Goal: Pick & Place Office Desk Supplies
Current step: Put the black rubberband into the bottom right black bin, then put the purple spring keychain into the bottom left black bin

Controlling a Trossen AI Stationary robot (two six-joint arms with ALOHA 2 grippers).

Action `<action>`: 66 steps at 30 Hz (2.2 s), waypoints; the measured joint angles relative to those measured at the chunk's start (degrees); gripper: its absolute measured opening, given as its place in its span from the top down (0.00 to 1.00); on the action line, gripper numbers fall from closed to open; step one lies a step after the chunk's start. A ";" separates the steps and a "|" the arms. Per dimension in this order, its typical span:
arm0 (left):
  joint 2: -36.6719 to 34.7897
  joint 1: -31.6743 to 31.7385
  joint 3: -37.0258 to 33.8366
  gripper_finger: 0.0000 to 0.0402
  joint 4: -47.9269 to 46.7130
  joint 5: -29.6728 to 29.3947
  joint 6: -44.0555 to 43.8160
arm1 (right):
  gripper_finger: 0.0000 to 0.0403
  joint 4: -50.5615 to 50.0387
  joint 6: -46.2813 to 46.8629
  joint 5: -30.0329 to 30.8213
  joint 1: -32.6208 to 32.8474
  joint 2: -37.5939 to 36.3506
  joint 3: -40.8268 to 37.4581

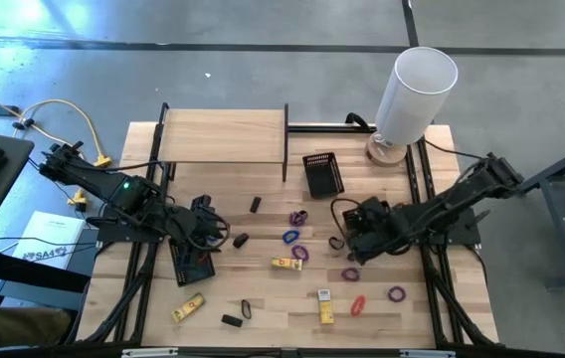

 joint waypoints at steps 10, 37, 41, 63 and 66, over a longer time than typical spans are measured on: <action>0.00 0.00 0.00 0.61 0.03 0.46 -3.30 | 0.92 10.97 -0.43 -6.19 -3.77 0.04 -8.46; 0.00 0.00 -0.01 0.61 0.24 0.00 -1.39 | 0.51 11.10 1.52 -32.22 -1.98 -10.70 -8.45; 0.00 0.00 -0.01 0.61 0.22 -0.27 -0.51 | 0.51 20.26 4.03 -35.32 5.14 -11.61 -8.44; 0.02 0.00 -0.01 0.61 1.06 -0.46 0.00 | 0.53 19.88 35.43 -30.27 26.11 6.36 -8.51; 0.02 0.00 -0.01 0.61 1.10 -0.45 -0.06 | 0.53 18.91 34.26 -31.20 26.09 8.13 -8.51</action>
